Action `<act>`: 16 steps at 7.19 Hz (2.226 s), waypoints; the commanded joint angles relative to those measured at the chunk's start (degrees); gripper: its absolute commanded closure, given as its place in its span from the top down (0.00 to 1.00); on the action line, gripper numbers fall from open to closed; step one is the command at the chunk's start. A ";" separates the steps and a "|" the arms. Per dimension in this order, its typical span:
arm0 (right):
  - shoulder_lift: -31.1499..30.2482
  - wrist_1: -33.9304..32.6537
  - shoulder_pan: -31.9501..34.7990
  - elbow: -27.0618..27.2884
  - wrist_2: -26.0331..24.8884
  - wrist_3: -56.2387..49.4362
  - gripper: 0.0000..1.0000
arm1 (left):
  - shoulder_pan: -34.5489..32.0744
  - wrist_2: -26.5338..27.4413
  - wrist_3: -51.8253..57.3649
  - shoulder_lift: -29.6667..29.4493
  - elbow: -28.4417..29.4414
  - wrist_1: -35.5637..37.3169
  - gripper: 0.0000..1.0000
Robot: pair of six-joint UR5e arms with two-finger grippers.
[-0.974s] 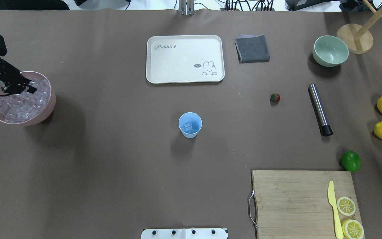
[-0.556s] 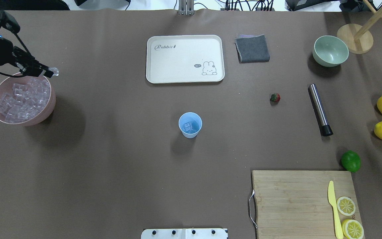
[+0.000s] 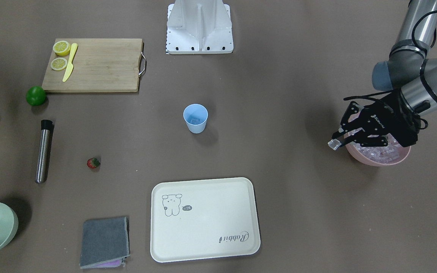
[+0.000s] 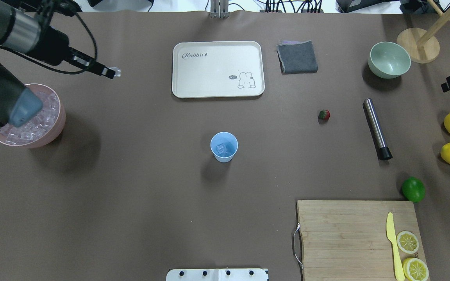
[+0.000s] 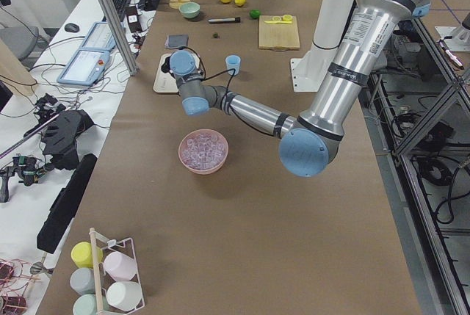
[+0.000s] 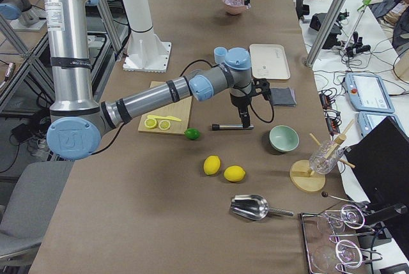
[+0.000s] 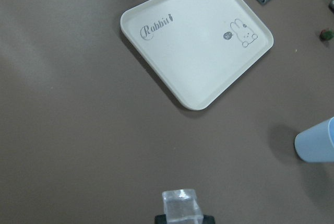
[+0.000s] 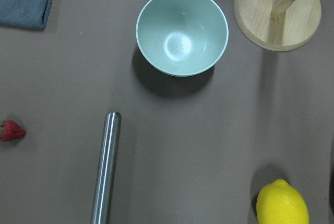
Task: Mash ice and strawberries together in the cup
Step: 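Carry the ice cube with the left gripper over the blue cup and release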
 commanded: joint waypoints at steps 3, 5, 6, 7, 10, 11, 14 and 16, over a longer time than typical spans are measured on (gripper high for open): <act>-0.03 0.09 -0.73 0.28 -1.28 0.06 1.00 | 15.71 20.59 -15.87 -6.21 -3.27 -0.52 0.00; -0.03 0.09 -0.73 0.46 -1.63 0.06 1.00 | 22.66 30.17 -17.38 -6.74 -4.87 -1.39 0.00; -0.03 0.09 -0.73 0.54 -2.15 0.06 1.00 | 25.22 33.18 -17.55 -7.09 -4.96 -1.92 0.00; 0.06 0.17 -0.73 0.98 -2.16 0.06 1.00 | 26.98 35.21 -17.81 -7.18 -4.87 -2.10 0.00; 0.06 0.09 -0.73 1.16 -2.16 0.06 1.00 | 29.19 35.93 -17.73 -6.57 -4.52 -2.63 0.00; -0.03 0.09 -0.73 1.16 -2.16 0.06 1.00 | 29.28 35.93 -17.73 -6.56 -4.52 -3.59 0.00; -0.11 0.17 -0.73 1.25 -2.16 0.06 1.00 | 29.28 35.93 -17.12 -6.56 -4.61 -3.69 0.72; 0.06 0.09 -0.65 1.34 -2.16 0.06 1.00 | 29.02 35.84 -16.94 -6.83 -4.96 -3.69 0.83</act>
